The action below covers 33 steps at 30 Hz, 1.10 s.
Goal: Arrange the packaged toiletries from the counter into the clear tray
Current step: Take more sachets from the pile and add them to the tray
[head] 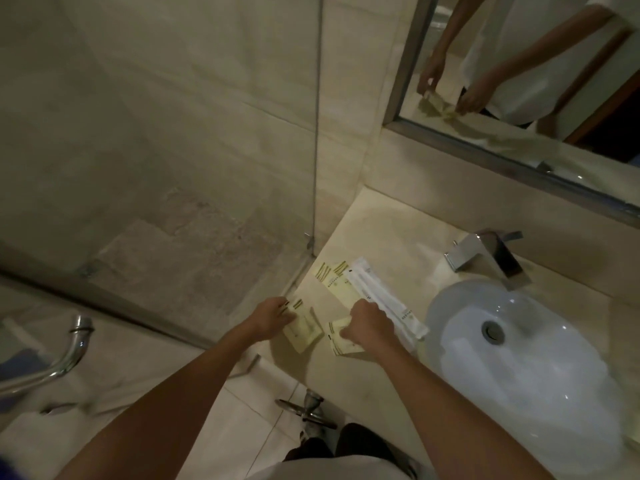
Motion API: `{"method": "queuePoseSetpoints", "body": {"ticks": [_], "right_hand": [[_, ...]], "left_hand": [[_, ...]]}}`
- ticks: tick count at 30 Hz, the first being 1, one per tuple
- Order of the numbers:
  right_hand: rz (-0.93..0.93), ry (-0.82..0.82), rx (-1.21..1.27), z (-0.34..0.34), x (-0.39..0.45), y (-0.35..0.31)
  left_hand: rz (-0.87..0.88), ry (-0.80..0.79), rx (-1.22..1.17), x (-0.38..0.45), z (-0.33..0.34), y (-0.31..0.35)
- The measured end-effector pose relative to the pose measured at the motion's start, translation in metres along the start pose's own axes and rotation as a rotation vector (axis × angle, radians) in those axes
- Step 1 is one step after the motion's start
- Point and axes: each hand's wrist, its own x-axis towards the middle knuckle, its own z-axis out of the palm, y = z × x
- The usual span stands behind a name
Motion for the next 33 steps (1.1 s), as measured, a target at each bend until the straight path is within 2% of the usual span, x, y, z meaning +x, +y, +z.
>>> {"method": "queuePoseSetpoints", "body": {"ticks": [5, 10, 14, 20, 22, 28, 33], "right_hand": [[0.087, -0.025, 0.18, -0.047, -0.004, 0.04], [0.168, 0.118, 0.284, -0.074, -0.021, 0.101], [0.25, 0.25, 0.359, -0.083, -0.045, 0.156], [0.475, 0.547, 0.387, -0.088, -0.105, 0.262], [0.548, 0.582, 0.377, -0.085, -0.13, 0.306], [0.692, 0.663, 0.371, -0.076, -0.186, 0.415], [0.723, 0.727, 0.329, -0.079, -0.217, 0.49]], "left_hand": [[0.05, 0.001, -0.008, 0.006, 0.0, 0.033], [0.219, -0.041, 0.018, 0.016, 0.029, 0.086], [0.339, -0.182, -0.001, 0.018, 0.067, 0.143], [0.418, -0.345, -0.08, 0.02, 0.152, 0.221], [0.467, -0.405, -0.076, 0.014, 0.194, 0.247], [0.54, -0.457, 0.083, -0.022, 0.291, 0.324], [0.6, -0.385, 0.2, -0.042, 0.358, 0.382]]}}
